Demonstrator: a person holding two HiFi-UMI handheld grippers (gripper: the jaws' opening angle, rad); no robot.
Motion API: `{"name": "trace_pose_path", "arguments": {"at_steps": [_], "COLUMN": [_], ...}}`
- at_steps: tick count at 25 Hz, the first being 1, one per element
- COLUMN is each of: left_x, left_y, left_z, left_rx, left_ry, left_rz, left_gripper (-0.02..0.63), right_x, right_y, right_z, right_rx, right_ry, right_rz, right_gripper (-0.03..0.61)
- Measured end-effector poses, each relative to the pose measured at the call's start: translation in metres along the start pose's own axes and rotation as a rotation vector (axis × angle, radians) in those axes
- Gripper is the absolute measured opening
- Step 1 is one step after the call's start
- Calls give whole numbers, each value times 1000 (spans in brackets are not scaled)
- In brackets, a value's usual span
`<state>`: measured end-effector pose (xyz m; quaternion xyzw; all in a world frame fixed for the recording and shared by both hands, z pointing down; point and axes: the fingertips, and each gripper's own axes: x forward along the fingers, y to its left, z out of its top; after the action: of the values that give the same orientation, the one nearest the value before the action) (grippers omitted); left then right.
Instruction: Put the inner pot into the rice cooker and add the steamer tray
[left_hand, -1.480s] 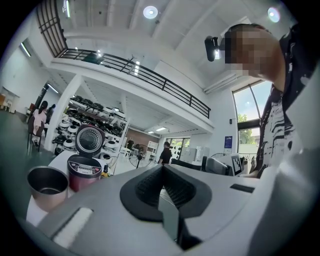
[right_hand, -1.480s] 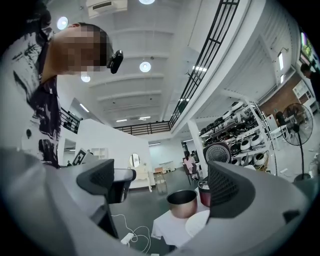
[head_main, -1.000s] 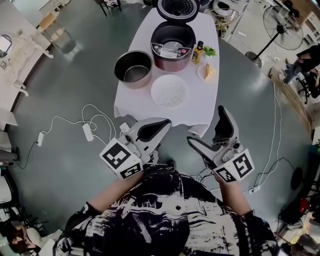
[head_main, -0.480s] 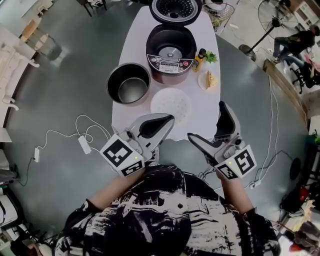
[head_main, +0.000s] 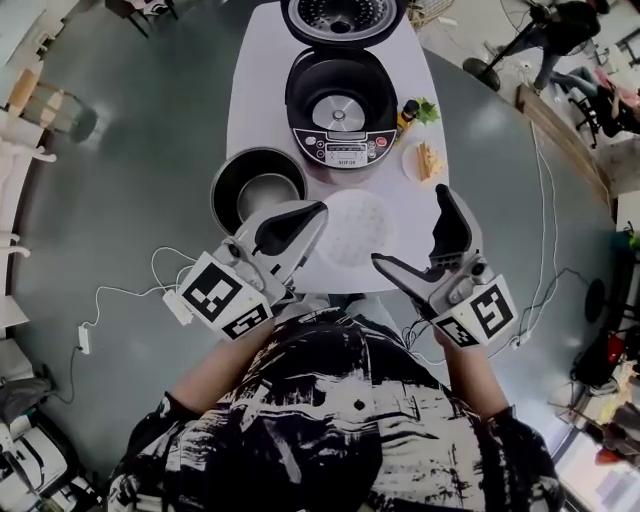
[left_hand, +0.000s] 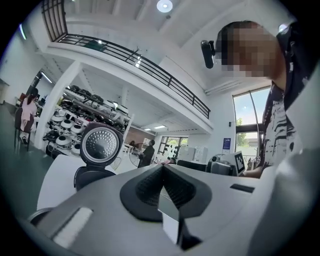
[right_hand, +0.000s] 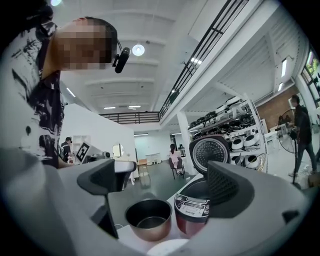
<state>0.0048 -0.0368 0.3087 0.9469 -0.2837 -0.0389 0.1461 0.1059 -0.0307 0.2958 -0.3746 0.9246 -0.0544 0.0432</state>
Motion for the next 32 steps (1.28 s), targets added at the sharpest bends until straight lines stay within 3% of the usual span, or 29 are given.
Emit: {"name": "trace_pose_path", "arguments": {"at_steps": [11, 18, 22, 29, 32], "left_x": [-2, -34, -57, -86, -97], "left_y": [54, 92, 104, 125, 132], "left_z": [26, 32, 31, 18, 15], "left_rx": [27, 26, 6, -53, -69], "left_ry": [-50, -86, -111, -138, -146], "left_rz": [131, 238, 280, 302, 307], "left_gripper": [5, 5, 5, 5, 5], "right_x": [45, 90, 112, 144, 155], "right_y": [6, 42, 44, 25, 13], "right_z": [-30, -93, -151, -264, -300], "right_rx": [50, 24, 184, 524, 613], "right_ry": [86, 239, 403, 685, 764], "right_rz": [153, 312, 269, 59, -28], "right_gripper": [531, 529, 529, 528, 526]}}
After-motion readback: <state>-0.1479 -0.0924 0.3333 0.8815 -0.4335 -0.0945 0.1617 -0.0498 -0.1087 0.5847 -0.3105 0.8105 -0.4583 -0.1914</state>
